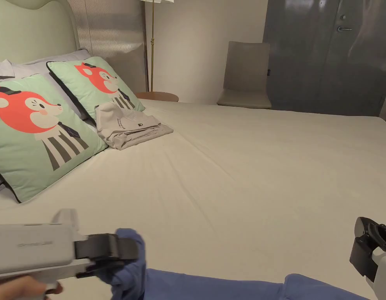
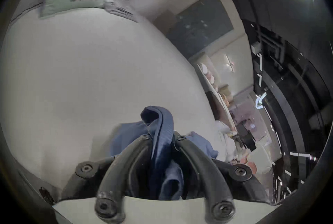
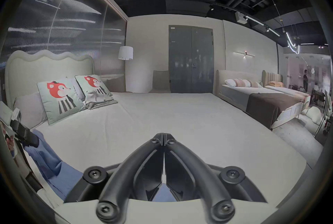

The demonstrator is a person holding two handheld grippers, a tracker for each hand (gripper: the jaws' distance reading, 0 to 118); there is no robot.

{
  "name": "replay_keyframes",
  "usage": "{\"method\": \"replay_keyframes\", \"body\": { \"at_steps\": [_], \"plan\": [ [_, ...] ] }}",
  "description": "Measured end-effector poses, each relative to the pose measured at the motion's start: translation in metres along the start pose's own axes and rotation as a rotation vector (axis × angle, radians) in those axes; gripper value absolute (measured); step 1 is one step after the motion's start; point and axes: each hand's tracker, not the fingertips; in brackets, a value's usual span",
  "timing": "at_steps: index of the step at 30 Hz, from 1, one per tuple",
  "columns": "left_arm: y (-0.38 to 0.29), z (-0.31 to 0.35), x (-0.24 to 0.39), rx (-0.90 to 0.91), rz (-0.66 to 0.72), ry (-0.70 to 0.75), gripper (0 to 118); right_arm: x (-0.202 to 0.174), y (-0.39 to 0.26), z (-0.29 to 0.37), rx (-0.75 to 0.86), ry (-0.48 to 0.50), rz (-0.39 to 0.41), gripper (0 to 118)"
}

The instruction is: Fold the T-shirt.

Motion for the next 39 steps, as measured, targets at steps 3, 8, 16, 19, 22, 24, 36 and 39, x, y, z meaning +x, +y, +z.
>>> {"method": "replay_keyframes", "body": {
  "at_steps": [3, 8, 16, 19, 22, 24, 36, 39],
  "plan": [
    [-0.02, -0.054, 0.041, -0.091, -0.05, 0.004, 9, 0.009, 0.003, 0.008, 0.016, -0.012, -0.01, 0],
    [-0.05, -0.135, 0.051, -0.185, -0.066, 0.105, 9, 0.03, 0.002, 0.017, 0.023, -0.049, -0.025, 0],
    [-0.086, -0.161, 0.08, -0.208, -0.102, 0.144, 70, 0.054, -0.005, 0.024, 0.009, -0.089, -0.043, 0],
    [-0.081, -0.135, 0.098, -0.094, -0.13, 0.07, 110, 0.057, -0.009, 0.021, 0.0, -0.089, -0.049, 0],
    [-0.078, -0.107, 0.108, 0.102, -0.262, 0.142, 101, 0.058, -0.012, 0.018, -0.005, -0.089, -0.063, 0],
    [-0.086, -0.105, 0.111, 0.192, -0.341, 0.305, 46, 0.058, -0.013, 0.017, -0.006, -0.087, -0.082, 0],
    [-0.183, -0.198, 0.113, 0.037, -0.709, 0.505, 0, 0.059, -0.017, 0.019, -0.012, -0.077, -0.104, 0],
    [-0.199, -0.214, 0.125, 0.069, -0.756, 0.531, 0, 0.063, -0.015, 0.021, -0.007, -0.086, -0.106, 0]
  ]
}}
